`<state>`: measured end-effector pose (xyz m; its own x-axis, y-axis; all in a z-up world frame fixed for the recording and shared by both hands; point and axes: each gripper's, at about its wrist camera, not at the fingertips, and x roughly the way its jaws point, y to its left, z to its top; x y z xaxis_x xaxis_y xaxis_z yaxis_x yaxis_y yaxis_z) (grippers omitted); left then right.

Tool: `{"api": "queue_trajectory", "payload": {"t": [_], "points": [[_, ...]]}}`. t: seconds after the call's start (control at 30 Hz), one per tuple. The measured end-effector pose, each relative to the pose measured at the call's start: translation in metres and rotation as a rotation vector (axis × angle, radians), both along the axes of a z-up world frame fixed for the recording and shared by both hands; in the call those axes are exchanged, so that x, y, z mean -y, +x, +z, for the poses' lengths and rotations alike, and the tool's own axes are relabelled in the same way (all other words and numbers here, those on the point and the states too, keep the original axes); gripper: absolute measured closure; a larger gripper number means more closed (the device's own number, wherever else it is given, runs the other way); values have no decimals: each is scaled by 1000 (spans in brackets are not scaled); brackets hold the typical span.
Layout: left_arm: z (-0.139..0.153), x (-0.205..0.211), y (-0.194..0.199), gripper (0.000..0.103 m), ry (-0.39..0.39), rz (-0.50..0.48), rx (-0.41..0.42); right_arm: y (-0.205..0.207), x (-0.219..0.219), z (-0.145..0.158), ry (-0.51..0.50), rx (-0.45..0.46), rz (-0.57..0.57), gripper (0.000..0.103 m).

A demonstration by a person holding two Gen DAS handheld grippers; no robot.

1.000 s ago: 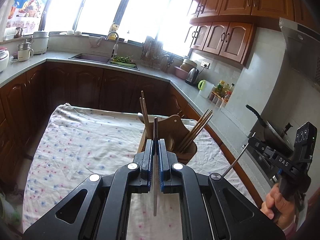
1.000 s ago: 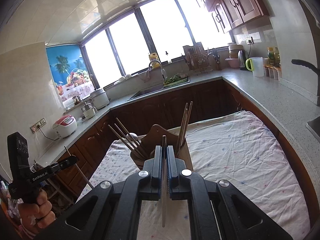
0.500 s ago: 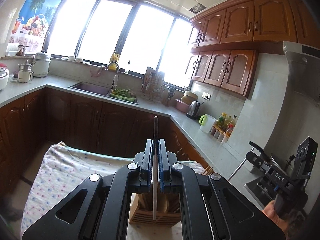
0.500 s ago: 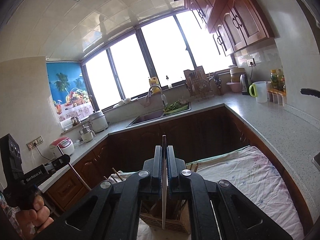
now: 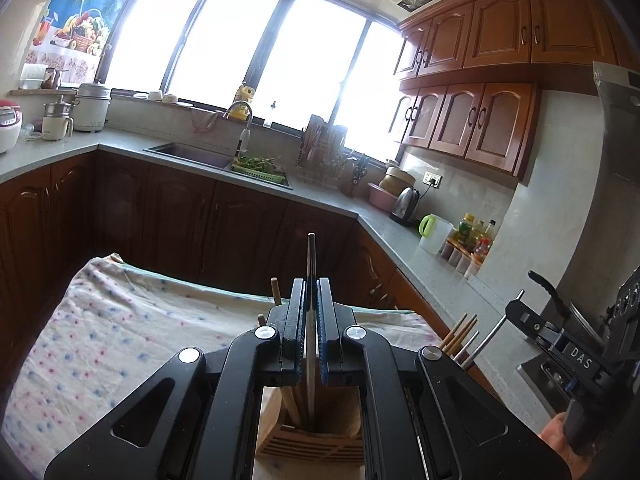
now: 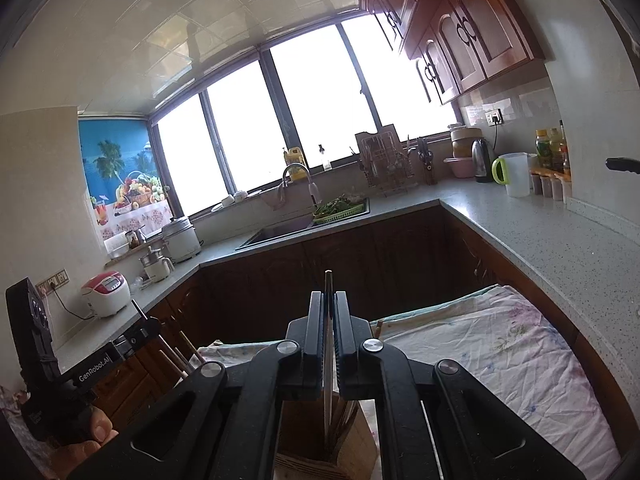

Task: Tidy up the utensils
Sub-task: 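Open the left tool to drop the steel chopstick into the holder while the right tool releases its chopstick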

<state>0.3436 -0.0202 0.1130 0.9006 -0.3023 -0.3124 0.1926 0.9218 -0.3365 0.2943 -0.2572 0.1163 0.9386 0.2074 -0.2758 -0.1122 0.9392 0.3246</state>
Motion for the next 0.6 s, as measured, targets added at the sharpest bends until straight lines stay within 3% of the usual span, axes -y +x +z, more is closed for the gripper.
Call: {"api": "queue_trajectory", "payload": {"t": [0.27,0.6], "points": [[-29,-1,-4,99,-6,-19,-49,6,0,-34,28,-77,14,99],[-36,8,1,98,17,-47,-89,7,1,-34,30,-92,4,99]]}}
